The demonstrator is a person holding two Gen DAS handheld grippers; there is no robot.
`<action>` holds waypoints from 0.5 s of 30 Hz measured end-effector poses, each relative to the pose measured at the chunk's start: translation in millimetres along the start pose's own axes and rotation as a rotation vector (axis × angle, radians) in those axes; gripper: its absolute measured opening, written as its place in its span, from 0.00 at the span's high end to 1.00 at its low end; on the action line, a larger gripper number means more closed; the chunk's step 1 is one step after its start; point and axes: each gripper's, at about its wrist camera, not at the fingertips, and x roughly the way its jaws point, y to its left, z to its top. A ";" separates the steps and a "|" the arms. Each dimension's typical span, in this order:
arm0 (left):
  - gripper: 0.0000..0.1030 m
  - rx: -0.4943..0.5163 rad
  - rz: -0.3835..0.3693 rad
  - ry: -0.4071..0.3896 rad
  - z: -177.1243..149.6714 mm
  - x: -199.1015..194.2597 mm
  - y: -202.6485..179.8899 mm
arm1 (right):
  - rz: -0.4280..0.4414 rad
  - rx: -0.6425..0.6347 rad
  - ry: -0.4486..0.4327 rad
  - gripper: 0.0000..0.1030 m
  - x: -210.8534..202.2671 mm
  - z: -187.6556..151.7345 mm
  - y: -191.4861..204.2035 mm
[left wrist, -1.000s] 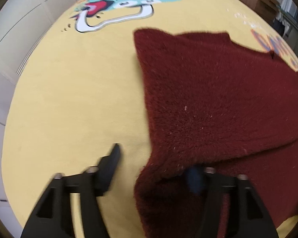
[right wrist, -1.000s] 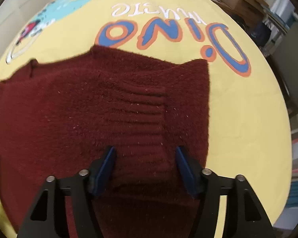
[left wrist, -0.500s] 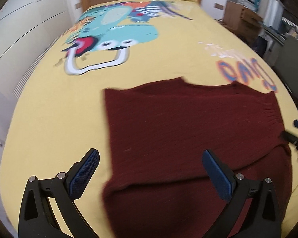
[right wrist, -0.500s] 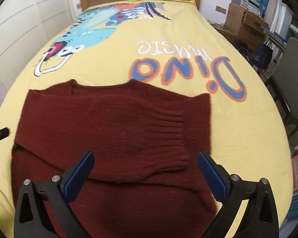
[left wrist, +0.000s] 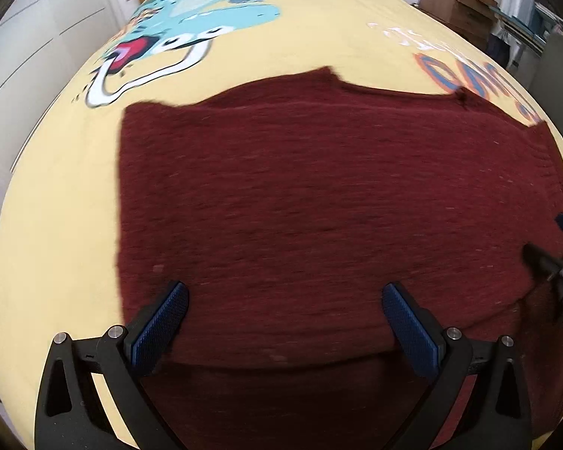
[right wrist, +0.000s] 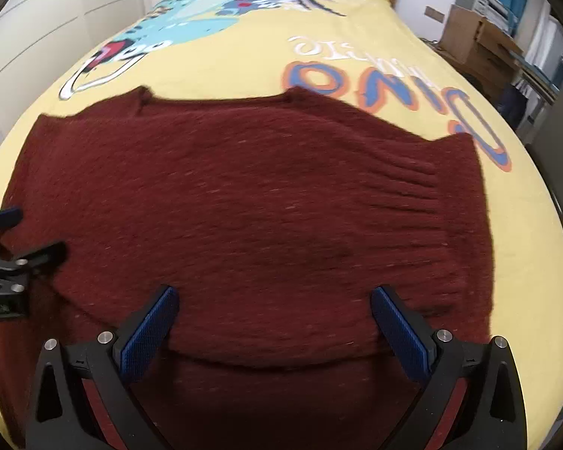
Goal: Fold small clothes
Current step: 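Move both open tools over the sweater toward its hem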
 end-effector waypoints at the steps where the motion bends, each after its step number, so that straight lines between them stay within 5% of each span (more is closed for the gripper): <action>1: 0.01 -0.016 -0.001 0.004 -0.9 2.8 8.6 | -0.011 0.010 0.000 0.01 0.9 0.6 -6.8; 10: 0.01 -0.061 -0.068 -0.002 -0.8 9.9 23.1 | 0.022 0.154 0.001 0.01 7.4 -12.4 -56.8; 15: 0.01 -0.025 -0.054 0.024 0.3 2.1 15.2 | 0.018 0.147 0.004 0.00 8.8 -12.1 -53.0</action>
